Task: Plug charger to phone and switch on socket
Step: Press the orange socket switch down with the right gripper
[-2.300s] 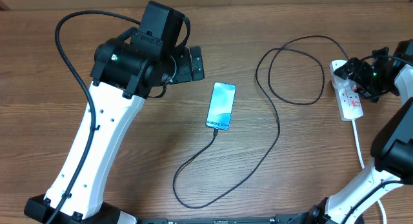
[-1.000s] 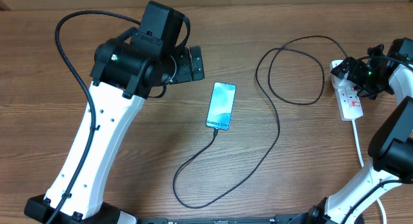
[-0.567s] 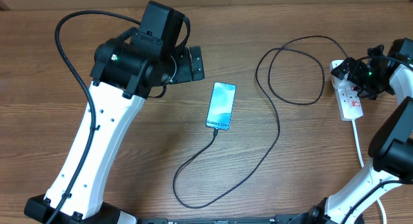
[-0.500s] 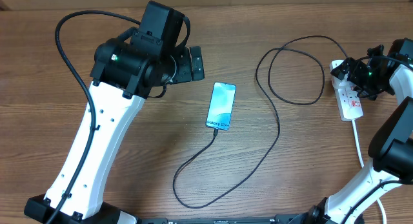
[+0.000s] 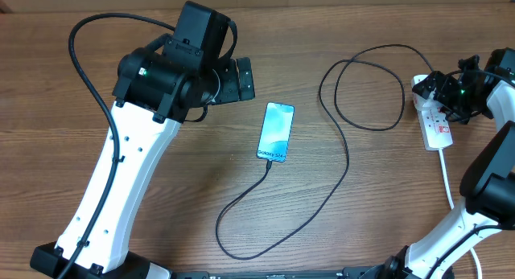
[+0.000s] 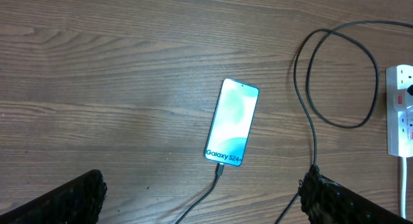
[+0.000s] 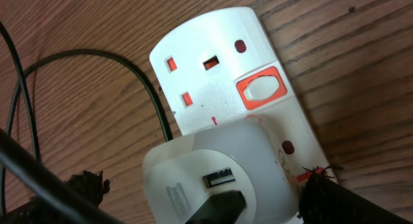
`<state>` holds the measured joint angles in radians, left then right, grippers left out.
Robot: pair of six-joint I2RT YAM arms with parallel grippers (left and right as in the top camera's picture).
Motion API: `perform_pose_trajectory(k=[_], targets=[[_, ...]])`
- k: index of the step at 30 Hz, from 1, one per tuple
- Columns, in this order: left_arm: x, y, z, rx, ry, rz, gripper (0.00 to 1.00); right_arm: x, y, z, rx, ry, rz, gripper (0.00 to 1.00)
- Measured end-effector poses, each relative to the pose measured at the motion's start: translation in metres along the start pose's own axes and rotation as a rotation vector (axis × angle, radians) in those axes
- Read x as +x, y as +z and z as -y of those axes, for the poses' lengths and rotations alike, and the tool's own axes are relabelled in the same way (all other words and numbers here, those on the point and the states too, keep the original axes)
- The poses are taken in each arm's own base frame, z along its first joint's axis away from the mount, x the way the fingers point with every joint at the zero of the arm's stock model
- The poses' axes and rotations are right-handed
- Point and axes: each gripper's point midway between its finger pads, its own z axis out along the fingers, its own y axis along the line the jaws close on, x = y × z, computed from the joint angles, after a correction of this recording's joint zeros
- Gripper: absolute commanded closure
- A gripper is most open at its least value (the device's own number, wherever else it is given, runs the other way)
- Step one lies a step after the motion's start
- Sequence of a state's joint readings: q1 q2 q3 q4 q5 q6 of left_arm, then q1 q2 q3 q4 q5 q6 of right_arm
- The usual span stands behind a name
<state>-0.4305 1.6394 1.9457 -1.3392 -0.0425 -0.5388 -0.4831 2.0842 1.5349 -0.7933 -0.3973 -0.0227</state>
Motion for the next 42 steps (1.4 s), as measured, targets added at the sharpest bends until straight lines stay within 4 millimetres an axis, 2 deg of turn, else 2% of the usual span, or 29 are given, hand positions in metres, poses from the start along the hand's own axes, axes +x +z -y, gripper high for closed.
perform_pose_trajectory(k=[24,35,42], targets=[[0.000,0.000,0.000,0.000,0.000,0.000,0.01,0.002,0.000,-0.006,-0.040,0.008,-0.003,0.01],[0.000,0.000,0.000,0.000,0.000,0.000,0.00,0.011,-0.003,-0.009,-0.026,0.117,-0.048,0.03],[0.000,0.000,0.000,0.000,0.000,0.000,0.00,0.016,-0.010,0.003,0.084,0.192,-0.077,0.03]])
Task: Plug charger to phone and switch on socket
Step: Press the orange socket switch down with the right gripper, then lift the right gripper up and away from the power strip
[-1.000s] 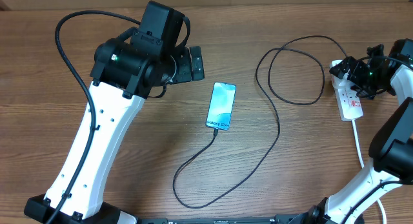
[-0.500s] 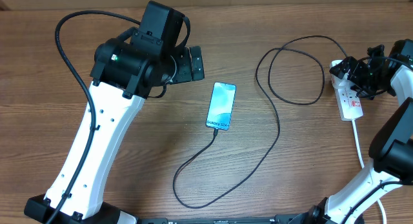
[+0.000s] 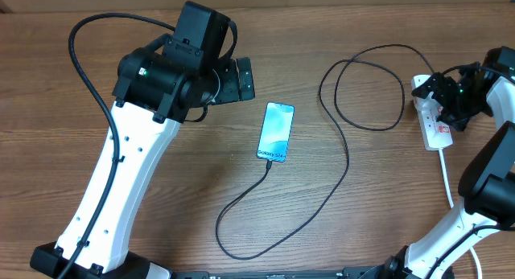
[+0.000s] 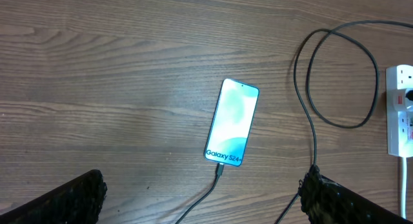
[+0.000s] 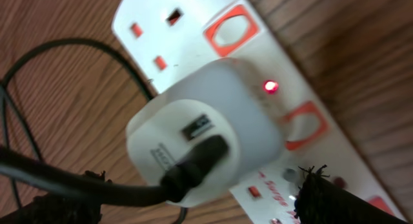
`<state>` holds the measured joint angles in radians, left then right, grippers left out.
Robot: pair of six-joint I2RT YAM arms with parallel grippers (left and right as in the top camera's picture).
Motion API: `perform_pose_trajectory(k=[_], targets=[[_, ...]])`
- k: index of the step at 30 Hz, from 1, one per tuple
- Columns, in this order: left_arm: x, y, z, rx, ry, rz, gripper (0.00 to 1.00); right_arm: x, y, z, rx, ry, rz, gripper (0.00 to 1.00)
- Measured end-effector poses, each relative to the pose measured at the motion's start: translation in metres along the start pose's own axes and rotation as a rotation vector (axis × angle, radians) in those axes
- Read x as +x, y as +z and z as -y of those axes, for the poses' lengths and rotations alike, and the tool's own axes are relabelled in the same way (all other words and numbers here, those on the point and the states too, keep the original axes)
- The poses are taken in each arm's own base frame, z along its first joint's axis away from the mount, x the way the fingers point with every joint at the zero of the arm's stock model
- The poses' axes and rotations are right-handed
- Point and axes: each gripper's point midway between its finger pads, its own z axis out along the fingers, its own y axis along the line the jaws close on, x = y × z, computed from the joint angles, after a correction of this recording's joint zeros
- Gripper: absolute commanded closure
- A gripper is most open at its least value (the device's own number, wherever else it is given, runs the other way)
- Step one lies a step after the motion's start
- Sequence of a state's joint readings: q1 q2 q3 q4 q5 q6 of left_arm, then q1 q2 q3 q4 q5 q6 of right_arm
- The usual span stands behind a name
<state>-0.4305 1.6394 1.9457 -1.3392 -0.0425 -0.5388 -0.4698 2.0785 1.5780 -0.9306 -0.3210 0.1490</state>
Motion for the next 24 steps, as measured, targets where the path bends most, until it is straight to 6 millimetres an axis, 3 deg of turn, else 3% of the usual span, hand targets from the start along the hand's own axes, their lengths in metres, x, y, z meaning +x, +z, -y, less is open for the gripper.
perform_pose_trajectory(k=[8,18,24], targets=[[0.000,0.000,0.000,0.000,0.000,0.000,0.00,-0.001,-0.017,0.009,0.084,0.045,0.025,0.03],[0.000,0.000,0.000,0.000,0.000,0.000,0.00,0.008,-0.073,0.009,0.166,0.107,0.094,0.04],[0.000,0.000,0.000,0.000,0.000,0.000,0.01,0.018,-0.097,0.010,0.206,0.142,0.116,0.06]])
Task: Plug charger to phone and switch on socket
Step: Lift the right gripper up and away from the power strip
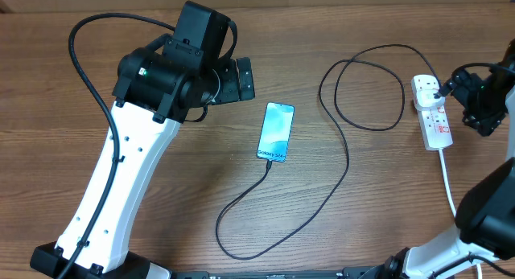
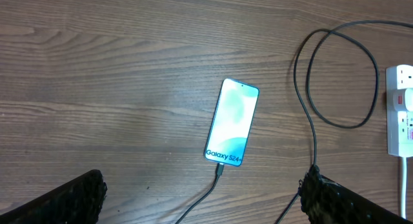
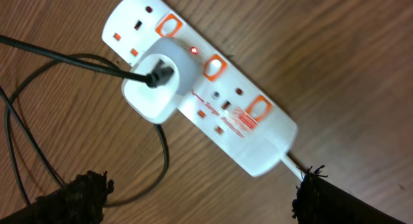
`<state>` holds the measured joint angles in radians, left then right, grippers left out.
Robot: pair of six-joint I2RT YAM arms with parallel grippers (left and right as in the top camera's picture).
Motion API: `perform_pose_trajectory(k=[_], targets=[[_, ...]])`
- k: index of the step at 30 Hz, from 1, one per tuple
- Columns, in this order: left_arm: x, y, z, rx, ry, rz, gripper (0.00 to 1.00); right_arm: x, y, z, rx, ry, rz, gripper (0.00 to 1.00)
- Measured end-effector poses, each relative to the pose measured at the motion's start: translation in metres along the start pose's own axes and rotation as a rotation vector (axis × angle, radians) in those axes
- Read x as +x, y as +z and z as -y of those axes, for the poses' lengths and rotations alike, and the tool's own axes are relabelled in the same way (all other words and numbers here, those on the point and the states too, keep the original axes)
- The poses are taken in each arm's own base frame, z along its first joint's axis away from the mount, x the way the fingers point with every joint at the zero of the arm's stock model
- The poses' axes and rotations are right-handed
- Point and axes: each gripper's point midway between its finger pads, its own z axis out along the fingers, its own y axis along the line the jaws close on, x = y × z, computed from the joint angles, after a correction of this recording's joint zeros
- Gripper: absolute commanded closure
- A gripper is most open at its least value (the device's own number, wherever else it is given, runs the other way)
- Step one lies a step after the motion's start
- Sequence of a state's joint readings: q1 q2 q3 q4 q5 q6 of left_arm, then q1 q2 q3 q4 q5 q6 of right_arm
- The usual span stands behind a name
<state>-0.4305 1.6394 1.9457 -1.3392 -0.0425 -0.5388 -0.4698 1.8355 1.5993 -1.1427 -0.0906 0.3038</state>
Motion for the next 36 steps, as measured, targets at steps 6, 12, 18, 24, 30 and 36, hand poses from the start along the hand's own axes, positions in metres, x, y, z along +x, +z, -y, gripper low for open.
perform_pose_trajectory(k=[6,12,18,24,30,36], targets=[[0.000,0.000,0.000,0.000,0.000,0.000,0.01,0.005,-0.034,0.008,0.034,0.031,0.055,0.06],[0.000,0.000,0.000,0.000,0.000,0.000,0.00,0.013,-0.078,0.011,0.030,0.039,0.138,0.06],[0.000,0.000,0.000,0.000,0.000,0.000,0.00,0.026,-0.122,0.016,0.023,0.056,0.227,0.06],[0.000,0.000,0.000,0.000,0.000,0.000,0.00,0.043,-0.162,0.026,0.027,0.075,0.317,0.06],[0.000,0.000,0.000,0.000,0.000,0.000,0.01,0.058,-0.203,0.034,0.005,0.099,0.439,0.05],[0.000,0.000,0.000,0.000,0.000,0.000,0.00,0.057,-0.212,0.033,-0.007,0.106,0.478,0.00]])
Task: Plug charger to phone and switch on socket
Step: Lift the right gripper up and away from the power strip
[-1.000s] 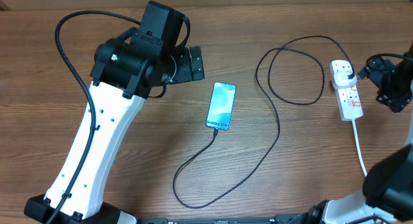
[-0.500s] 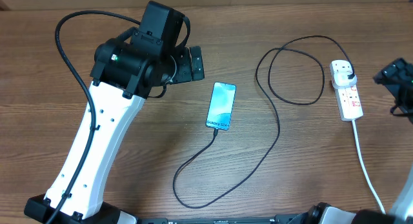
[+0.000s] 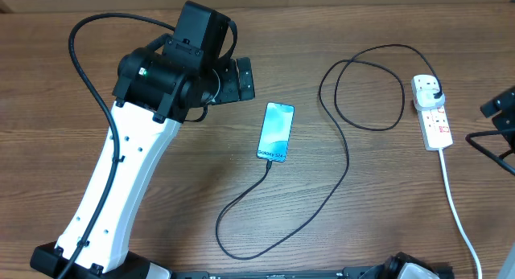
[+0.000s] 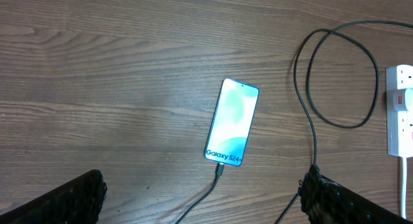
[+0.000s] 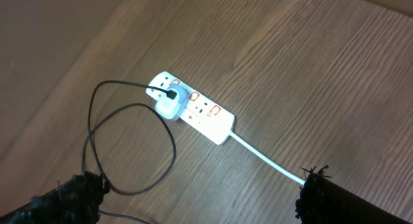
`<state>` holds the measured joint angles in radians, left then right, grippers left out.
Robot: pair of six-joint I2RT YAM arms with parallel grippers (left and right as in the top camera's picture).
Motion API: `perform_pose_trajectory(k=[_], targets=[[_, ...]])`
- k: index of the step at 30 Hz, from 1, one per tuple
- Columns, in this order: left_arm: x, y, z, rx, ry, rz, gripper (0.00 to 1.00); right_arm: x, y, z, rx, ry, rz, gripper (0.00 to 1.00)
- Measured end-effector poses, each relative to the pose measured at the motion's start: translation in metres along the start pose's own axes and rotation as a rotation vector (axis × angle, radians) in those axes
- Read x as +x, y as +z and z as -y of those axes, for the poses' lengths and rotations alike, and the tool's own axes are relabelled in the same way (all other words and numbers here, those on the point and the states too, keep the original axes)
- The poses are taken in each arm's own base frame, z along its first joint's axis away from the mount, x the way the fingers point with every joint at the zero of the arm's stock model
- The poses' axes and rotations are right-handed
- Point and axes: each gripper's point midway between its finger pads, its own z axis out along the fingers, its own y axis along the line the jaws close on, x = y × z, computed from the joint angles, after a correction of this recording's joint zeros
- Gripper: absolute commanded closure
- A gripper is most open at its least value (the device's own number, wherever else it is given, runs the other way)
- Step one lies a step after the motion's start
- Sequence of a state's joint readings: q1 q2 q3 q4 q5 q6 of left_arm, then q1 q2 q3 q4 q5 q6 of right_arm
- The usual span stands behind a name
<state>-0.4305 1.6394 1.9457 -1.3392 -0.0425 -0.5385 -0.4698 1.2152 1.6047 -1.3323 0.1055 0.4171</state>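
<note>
The phone [image 3: 276, 131] lies screen up and lit in the middle of the table, also seen in the left wrist view [image 4: 232, 121]. A black cable [image 3: 342, 170] runs from its lower end in loops to the white charger plug [image 5: 171, 106], which sits in the white power strip [image 3: 432, 114]. A red spot shows on the strip [image 4: 398, 99]. My left gripper [image 4: 203, 198] hangs open high above the phone. My right gripper [image 5: 200, 195] is open, raised well off the strip to its right, at the frame edge in the overhead view [image 3: 503, 110].
The strip's white mains lead [image 3: 452, 194] runs toward the table's front right. The black cable's big loop [image 3: 362, 86] lies between phone and strip. Bare wooden table [image 3: 64, 110] surrounds them.
My right gripper has moved up and to the right, farther from the power strip, which now looks small in its wrist view. Left arm, phone and cable are unchanged.
My right gripper was first low over the strip beside the charger plug, with the indicator dark. At 2.0 s ago a red light was lit next to the plug. The gripper then stood clear above the strip, and now it is far off to the right.
</note>
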Motion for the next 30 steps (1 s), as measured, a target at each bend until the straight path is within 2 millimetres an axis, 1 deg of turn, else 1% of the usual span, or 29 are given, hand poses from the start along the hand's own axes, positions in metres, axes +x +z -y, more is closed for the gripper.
perform_pose_trajectory(k=[11,19,23,30], targets=[[0.000,0.000,0.000,0.000,0.000,0.000,0.00,0.003,0.026,-0.006,0.010,-0.004,-0.074,0.00],[0.000,0.000,0.000,0.000,0.000,0.000,0.00,0.006,0.041,-0.007,0.026,-0.007,-0.116,0.00],[0.000,0.000,0.000,0.000,0.000,0.000,0.00,0.006,0.045,-0.007,0.032,-0.008,-0.127,0.00],[0.000,0.000,0.000,0.000,0.000,0.000,0.00,0.007,0.046,-0.007,0.033,-0.008,-0.128,0.00]])
